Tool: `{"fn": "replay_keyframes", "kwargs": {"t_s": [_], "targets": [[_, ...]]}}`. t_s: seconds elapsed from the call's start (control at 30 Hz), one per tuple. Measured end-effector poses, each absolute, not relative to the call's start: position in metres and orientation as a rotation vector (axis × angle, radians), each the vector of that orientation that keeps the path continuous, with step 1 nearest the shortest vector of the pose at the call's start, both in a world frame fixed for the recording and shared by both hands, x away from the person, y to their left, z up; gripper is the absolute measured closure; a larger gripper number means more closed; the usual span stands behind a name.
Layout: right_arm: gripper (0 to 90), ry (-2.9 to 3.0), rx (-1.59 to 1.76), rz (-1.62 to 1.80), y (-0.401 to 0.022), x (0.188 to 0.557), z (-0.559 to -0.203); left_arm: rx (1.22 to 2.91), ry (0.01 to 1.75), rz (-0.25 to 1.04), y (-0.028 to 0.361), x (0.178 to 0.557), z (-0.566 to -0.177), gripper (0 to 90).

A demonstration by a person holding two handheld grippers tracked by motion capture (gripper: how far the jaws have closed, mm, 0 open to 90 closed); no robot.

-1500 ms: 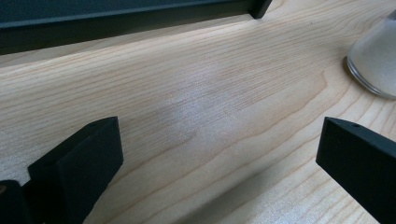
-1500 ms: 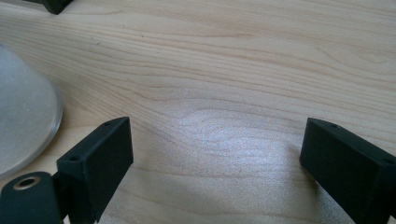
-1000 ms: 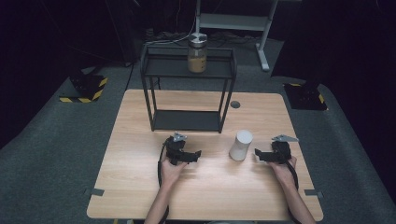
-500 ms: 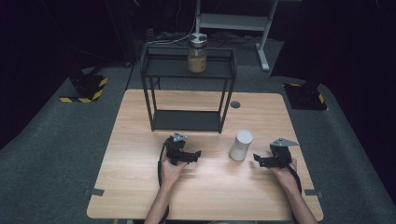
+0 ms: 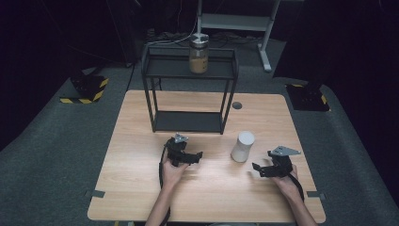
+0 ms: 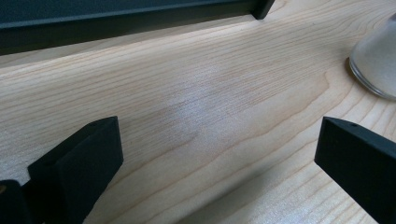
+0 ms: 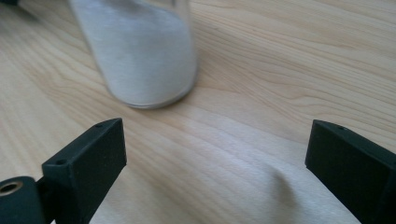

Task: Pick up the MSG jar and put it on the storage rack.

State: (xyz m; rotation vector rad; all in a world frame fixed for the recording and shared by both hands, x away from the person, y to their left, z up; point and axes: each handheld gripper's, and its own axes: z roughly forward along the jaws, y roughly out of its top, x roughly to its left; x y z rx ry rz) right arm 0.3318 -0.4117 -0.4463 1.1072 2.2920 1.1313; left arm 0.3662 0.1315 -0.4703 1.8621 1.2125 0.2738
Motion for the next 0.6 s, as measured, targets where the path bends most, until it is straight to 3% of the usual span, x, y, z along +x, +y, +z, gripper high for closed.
{"fn": "replay_keyframes", "kwargs": {"t_s": [0.6], "targets": [[5.0, 2.306, 0.961, 1.211, -0.396, 0.327, -0.434, 1.861, 1.215, 0.276, 0.131, 0.366, -0.470, 1.1]]}}
